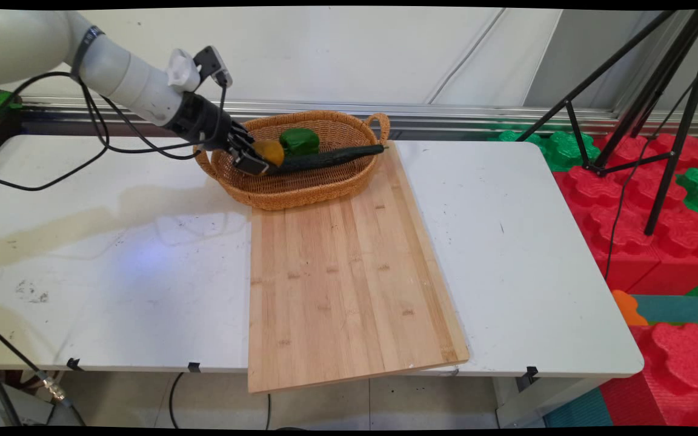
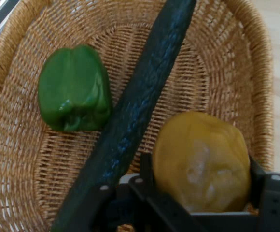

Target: Place the picked object in the vegetable basket

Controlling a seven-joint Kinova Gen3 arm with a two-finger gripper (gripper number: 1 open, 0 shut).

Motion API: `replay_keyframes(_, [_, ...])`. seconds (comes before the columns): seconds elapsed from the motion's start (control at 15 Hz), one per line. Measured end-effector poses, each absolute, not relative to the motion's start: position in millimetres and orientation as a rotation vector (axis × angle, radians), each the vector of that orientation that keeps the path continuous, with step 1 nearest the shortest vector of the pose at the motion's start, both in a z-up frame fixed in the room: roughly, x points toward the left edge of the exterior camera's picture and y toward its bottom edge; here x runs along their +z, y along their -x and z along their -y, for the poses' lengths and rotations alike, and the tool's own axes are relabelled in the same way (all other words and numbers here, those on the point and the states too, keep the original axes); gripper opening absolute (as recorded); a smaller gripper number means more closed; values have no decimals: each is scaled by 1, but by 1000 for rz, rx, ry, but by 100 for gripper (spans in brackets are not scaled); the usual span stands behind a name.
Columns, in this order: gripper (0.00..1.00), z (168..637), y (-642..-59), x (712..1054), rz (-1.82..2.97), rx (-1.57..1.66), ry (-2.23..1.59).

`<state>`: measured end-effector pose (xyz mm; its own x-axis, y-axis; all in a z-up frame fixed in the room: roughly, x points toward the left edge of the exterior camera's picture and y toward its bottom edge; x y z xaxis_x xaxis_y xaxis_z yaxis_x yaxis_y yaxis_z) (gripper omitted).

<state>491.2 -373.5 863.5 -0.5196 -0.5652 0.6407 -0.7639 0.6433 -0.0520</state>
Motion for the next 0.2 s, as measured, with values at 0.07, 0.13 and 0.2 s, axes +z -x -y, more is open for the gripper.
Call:
replay_keyframes(0.07, [100, 377, -491, 860, 2276, 438, -1035])
replay_keyframes(0.13, [100, 379, -490, 857, 2280, 434, -1036])
replay_keyframes(0.2, [100, 382, -490, 853, 2284, 430, -1038])
